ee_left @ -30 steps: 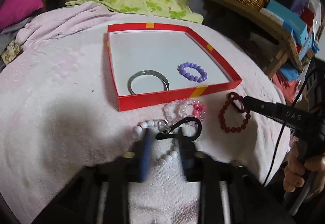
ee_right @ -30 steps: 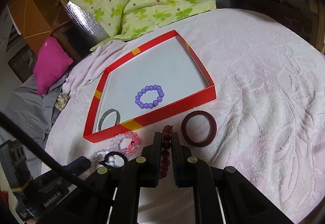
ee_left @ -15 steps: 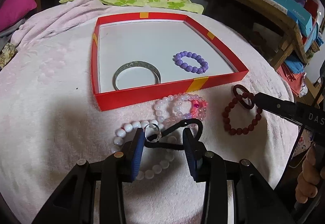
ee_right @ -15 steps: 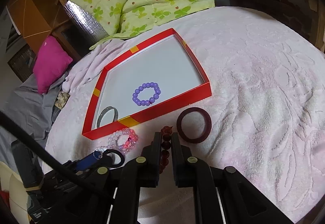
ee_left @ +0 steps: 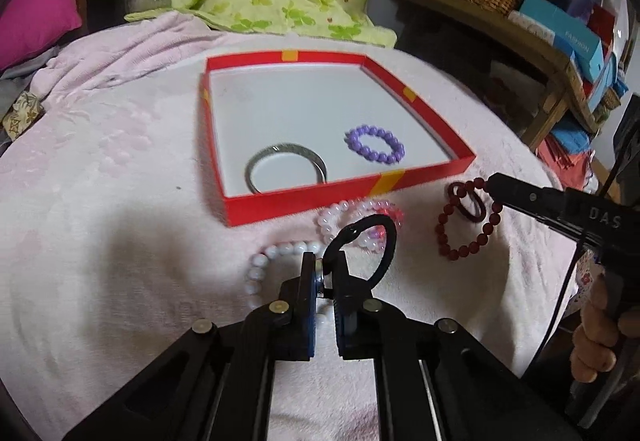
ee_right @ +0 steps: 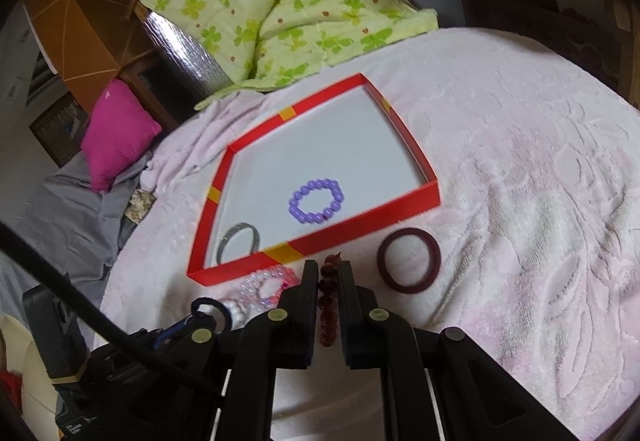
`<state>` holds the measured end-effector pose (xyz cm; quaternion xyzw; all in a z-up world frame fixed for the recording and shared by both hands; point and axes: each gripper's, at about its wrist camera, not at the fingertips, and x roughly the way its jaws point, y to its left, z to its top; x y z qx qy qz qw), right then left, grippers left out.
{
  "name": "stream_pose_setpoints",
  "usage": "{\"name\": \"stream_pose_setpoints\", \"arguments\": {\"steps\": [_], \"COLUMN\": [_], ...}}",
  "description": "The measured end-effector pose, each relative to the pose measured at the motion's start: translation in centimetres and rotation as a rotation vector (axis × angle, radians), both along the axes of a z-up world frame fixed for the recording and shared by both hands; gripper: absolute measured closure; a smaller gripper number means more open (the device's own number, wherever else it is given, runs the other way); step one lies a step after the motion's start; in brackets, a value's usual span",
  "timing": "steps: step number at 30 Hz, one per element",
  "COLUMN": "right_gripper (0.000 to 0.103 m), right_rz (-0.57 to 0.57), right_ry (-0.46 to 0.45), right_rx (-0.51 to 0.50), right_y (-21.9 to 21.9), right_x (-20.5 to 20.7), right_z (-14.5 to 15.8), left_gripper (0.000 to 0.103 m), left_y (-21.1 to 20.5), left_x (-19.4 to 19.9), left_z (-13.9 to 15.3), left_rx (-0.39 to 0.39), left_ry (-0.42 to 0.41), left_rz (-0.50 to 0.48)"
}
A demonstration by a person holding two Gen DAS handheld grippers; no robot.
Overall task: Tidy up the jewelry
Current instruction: 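Carry both items over the tray and open both tools to drop them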
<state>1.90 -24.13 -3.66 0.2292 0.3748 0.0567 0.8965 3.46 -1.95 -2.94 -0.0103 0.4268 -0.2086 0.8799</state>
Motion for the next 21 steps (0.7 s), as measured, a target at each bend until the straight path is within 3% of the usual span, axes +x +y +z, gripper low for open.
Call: {"name": "stream_pose_setpoints", "arguments": {"steps": [8, 14, 21], "right_gripper": [0.093, 0.093, 0.093], "right_rz": [-0.005, -0.027, -0.069], "right_ry": [-0.109, -0.179, -0.172], "right_rx": [-0.004, -0.015, 0.022], "right_y": [0.4, -0.3, -2.1], "right_x": [0.0, 0.8, 3.0], "right_z": [1.9, 3.5, 3.9], "left_gripper": [0.095, 0.095, 0.095], "left_y": [2.0, 1.1, -0.8], "left_x": [-0.1, 0.6, 2.4], "left_z": [1.5, 1.7, 2.4], "left_rx": [-0.05, -0.045, -0.027], "left_ry": [-0.033, -0.048, -0.083], "left_rz": [0.064, 0.075, 0.061]}}
